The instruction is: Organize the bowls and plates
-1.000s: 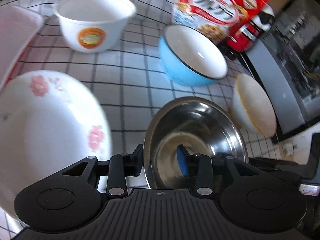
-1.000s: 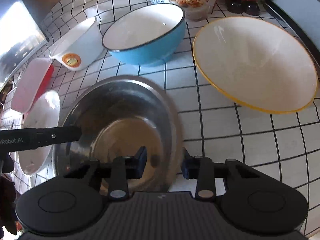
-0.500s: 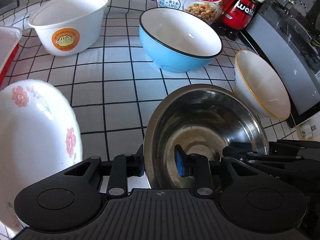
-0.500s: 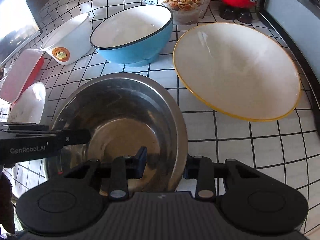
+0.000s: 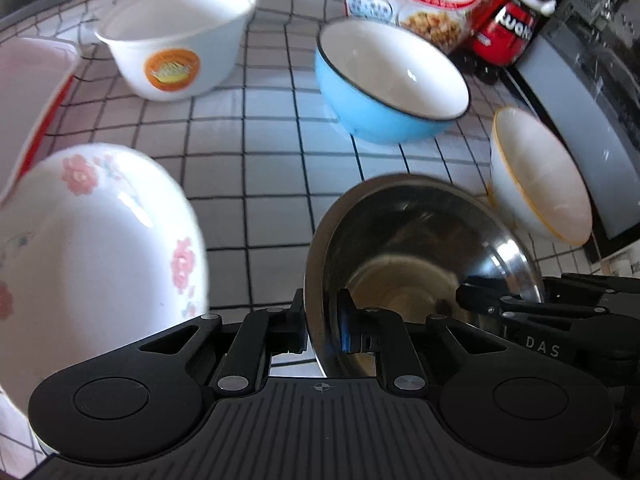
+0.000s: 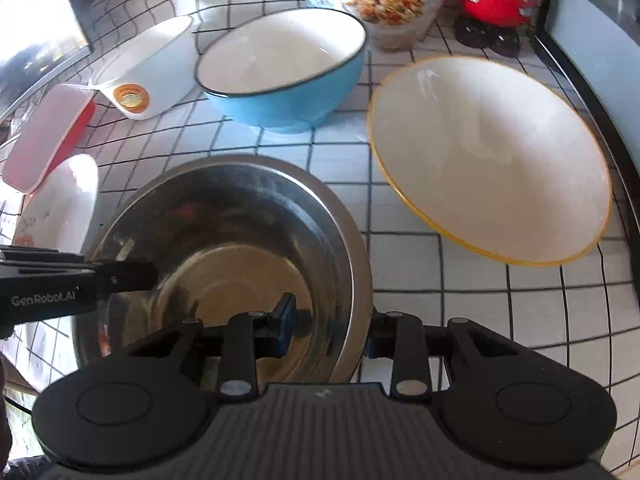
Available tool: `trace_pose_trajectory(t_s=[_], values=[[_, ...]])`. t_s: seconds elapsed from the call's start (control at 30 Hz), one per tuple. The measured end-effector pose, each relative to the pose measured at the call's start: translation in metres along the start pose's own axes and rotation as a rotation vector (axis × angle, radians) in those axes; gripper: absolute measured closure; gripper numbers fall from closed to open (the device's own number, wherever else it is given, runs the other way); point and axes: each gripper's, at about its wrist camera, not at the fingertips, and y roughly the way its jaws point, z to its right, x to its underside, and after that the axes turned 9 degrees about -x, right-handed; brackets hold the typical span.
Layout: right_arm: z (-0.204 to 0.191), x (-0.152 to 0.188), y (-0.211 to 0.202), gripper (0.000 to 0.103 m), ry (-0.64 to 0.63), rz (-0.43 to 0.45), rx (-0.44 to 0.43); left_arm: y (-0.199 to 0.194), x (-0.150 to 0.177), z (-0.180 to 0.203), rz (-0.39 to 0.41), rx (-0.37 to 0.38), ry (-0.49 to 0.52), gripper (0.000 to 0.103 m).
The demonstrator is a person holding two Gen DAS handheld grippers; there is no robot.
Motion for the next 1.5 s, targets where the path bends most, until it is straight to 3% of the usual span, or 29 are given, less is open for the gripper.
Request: trace_pose_trajectory(t_s=[0.27,0.4,0.63,0.83,1.17,1.5], values=[[-0.034,-0.02,-0.013,0.071,-0.087,0.058,-0.045,-0.034,0.001,-0.036,0.073,-0.014,-0.117,0.086],[-0.06,-0.031,-0.012,0.071,-0.154,0.07,-0.097,-0.056,0.003,-0.072,0.124,-0.029,-0.215,0.086],[-0.125,-0.044,0.019,0.071,-0.282,0.033,-0.175,-0.062,0.012,-0.136,0.129,-0.127,-0.377,0.086],[-0.169,-0.048,0.045,0.071,-0.39,0.007,-0.195,-0.068,0.021,-0.169,0.127,-0.191,-0.444,0.086],[-0.187,-0.048,0.068,0.071,-0.429,-0.02,-0.141,-0.059,0.025,-0.179,0.112,-0.143,-0.486,0.066],[-0.187,-0.047,0.077,0.07,-0.411,-0.04,-0.14,-0.052,0.02,-0.184,0.11,-0.106,-0.499,0.059]])
